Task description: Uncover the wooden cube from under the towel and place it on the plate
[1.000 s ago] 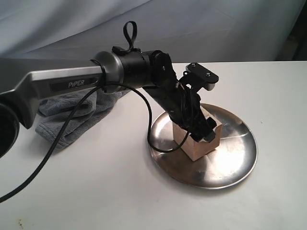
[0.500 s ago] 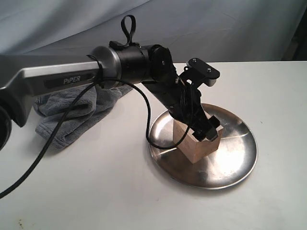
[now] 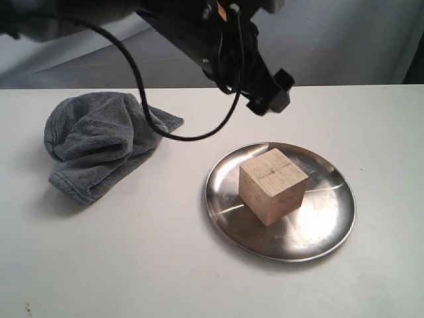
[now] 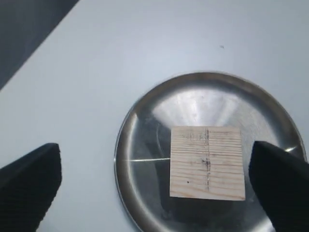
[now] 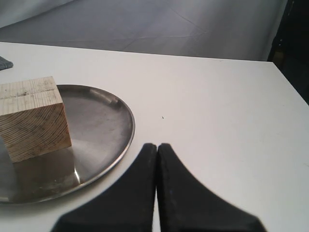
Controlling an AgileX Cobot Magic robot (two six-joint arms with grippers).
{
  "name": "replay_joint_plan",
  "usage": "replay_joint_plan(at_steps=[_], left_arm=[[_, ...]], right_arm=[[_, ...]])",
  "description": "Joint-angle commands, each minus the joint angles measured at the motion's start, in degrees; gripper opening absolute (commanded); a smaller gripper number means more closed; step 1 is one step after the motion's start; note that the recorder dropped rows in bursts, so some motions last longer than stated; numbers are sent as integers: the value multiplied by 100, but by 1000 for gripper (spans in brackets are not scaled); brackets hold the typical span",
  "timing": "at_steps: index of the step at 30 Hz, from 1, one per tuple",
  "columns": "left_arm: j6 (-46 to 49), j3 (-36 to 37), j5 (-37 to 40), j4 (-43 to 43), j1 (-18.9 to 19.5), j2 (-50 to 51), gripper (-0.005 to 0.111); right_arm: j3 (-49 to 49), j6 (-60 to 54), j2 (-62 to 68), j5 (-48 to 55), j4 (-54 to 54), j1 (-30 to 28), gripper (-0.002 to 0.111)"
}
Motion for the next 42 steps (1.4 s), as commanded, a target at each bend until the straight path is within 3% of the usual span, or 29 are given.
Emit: replay_joint_plan(at_steps=[1,5,12,18,23,32,35,37,42], left_arm=[[-256,149,28,166,-30,-627,105],[-979,1086,-293,993,-30,-1582,104],[-3032,3627,-2414,2489,-30,-3354,96],[-4003,5098,-3217,3320,-30,-4148,88],[-4161,5686,-3320,3529,6,-4424,67],[-4393,6399,-3794,3511,648,-4732,36],[-4393,6723,-4126,3511,814,-4871,20],[-4393,6966,-4357,3511,905,-4986,3],[-4421,7414,-5003,3271,945,-5289,0]], right_arm=[[21,-2,-37,-69,-14,21,0],[21,-2,-37,-69,-14,21,0],[21,-2,-37,-69,-14,21,0],[21,-2,-37,-69,-14,21,0],[21,-2,-37,-69,-14,21,0],[21,-2,-37,-69,-14,21,0],[21,-2,-37,-69,-14,21,0],[21,-2,-37,-69,-14,21,0],[21,-2,-37,-69,-14,21,0]])
